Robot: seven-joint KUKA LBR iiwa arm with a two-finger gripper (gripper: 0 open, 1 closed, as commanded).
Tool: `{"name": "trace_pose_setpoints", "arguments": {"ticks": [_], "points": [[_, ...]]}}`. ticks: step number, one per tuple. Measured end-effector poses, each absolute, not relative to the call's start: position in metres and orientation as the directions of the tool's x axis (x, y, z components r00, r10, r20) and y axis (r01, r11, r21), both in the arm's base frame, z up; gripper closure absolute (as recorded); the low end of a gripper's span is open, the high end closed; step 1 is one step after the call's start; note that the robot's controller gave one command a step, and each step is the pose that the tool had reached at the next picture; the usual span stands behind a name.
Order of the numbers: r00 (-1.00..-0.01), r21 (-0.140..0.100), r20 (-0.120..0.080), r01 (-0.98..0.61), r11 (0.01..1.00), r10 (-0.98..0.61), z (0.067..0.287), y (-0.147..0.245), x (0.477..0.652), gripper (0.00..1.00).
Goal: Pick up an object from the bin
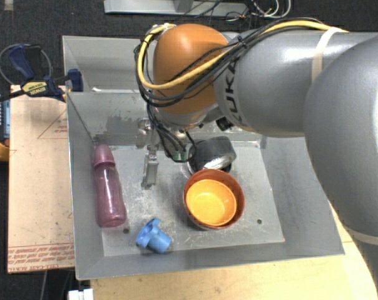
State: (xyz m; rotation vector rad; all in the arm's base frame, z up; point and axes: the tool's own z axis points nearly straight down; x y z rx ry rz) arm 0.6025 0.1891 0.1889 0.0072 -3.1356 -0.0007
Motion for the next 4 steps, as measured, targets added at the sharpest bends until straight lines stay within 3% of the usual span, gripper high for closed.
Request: {"name": "trace_pose_setpoints", "arguments": {"ticks": [1, 2, 3, 4], "points": [[-1.0, 0.002, -0.001, 0.0, 1.0, 0.0, 0.194, 0.188, 0.604, 0.0], [-0.881, -0.003, -0.01, -0.472, 0.881, -0.472, 0.079, 0.228, 0.63, 0.0], [-0.899, -0.003, -0.01, -0.438, 0.899, -0.438, 0.141, 0.13, 0.631, 0.0], [-0.668, -0.005, -0.012, -0.744, 0.668, -0.744, 0.105, 0.236, 0.635, 0.0]]}}
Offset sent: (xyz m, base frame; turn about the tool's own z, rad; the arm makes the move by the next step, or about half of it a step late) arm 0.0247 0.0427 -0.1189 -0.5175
